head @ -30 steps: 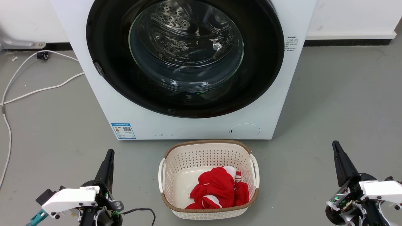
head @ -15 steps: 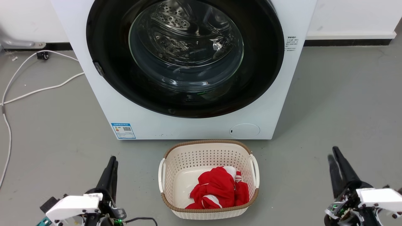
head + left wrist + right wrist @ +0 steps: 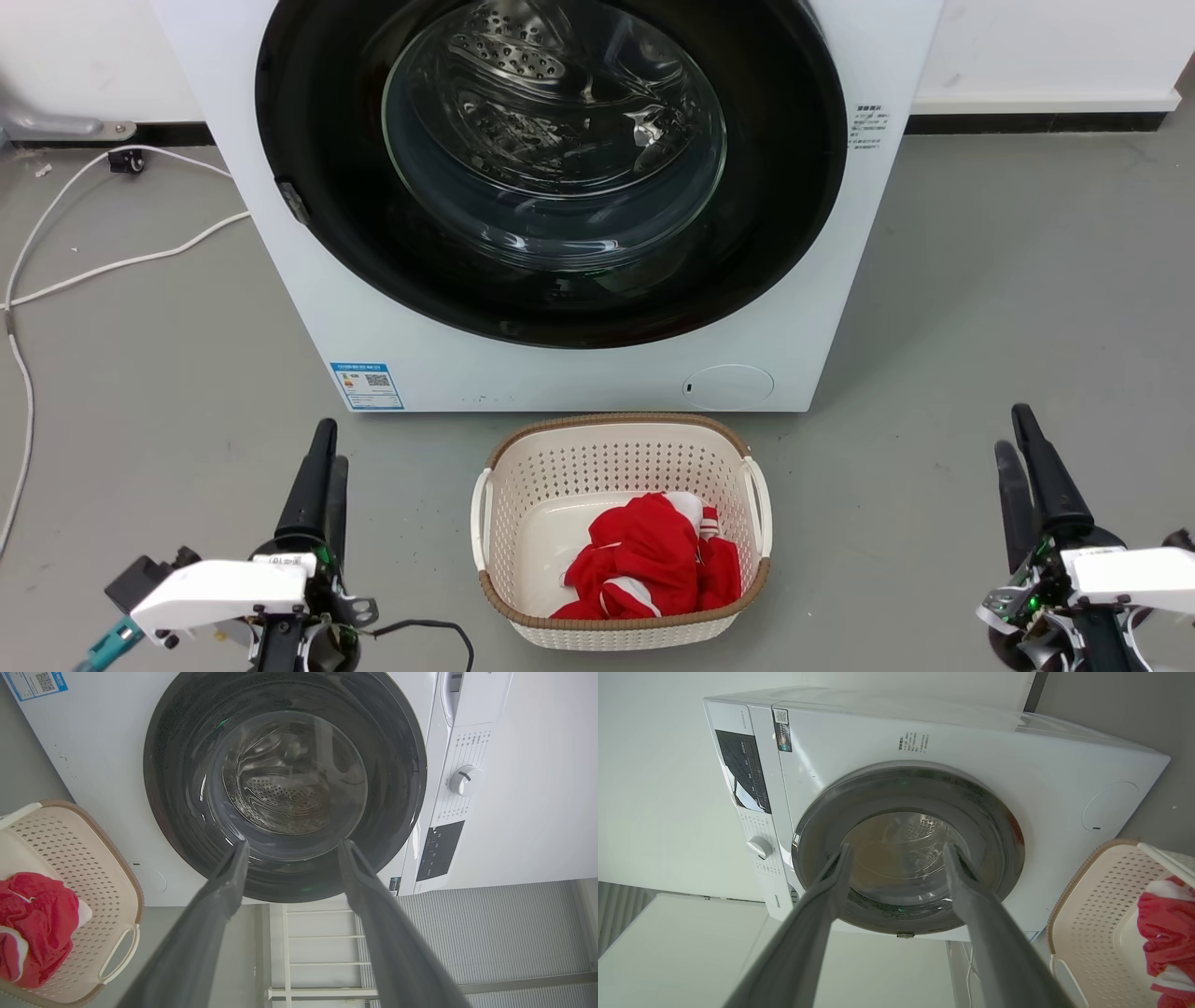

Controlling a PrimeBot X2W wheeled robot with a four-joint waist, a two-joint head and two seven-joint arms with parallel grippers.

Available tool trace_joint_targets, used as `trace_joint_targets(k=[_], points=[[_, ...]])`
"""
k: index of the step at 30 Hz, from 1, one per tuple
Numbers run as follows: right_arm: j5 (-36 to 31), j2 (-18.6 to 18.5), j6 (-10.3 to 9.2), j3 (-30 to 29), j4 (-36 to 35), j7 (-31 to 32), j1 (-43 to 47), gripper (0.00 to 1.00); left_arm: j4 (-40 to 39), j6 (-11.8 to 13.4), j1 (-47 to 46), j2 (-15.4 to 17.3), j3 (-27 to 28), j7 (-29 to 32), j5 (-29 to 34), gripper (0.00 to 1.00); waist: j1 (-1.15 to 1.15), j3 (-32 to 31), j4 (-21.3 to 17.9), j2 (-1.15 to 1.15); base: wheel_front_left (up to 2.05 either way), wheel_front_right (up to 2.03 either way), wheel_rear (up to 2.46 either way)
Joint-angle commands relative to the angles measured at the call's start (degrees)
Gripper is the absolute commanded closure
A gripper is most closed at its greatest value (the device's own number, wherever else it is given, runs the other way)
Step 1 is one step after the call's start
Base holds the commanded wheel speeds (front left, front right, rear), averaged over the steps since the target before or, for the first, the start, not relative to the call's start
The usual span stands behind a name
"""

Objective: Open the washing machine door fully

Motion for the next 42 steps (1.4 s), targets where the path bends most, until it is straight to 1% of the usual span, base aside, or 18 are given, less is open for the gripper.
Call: trace_joint_targets(k=[1,10,18,23,24,31,42], points=[[-3.6,-0.1,0.0,0.2,-2.4,-0.7,-1.1,0.0,-2.2,-0.1,-1.7,0.2,0.0,-0.7,2.2,0.0,0.0,0.1,0.0,0.0,0.0,0.0,0.0],[-22.0,0.0,0.0,2.1,-6.2,-2.9,-0.4,0.0,-6.1,-0.1,-2.0,0.4,-0.4,-2.9,15.7,0.0,0.0,0.3,0.0,0.0,0.0,0.0,0.0],[-34.5,0.0,0.0,3.0,-8.0,-4.6,0.4,0.0,-7.5,-0.1,-1.3,0.9,-1.0,-4.6,28.2,0.0,0.0,0.5,0.0,0.0,0.0,0.0,0.0],[-40.5,0.1,0.0,3.4,-8.5,-5.6,0.8,0.0,-8.2,-0.1,-0.8,0.8,-1.1,-5.6,35.3,0.0,0.0,0.6,0.1,0.0,0.0,0.0,0.0],[-40.5,0.1,0.0,3.4,-8.5,-5.6,0.8,0.0,-8.2,-0.1,-0.8,0.8,-1.1,-5.6,35.3,0.0,0.0,0.6,0.1,0.0,0.0,0.0,0.0],[-47.7,0.1,0.0,3.8,-8.6,-6.9,1.5,0.0,-8.7,0.5,-0.2,1.1,-2.0,-7.0,43.3,0.0,0.0,0.7,0.2,0.0,0.0,0.0,0.0],[-56.8,0.2,0.0,3.9,-8.5,-7.7,2.3,0.0,-8.7,1.7,0.4,2.2,-4.1,-8.9,52.6,0.0,0.0,0.5,0.4,0.0,0.0,0.0,0.0]])
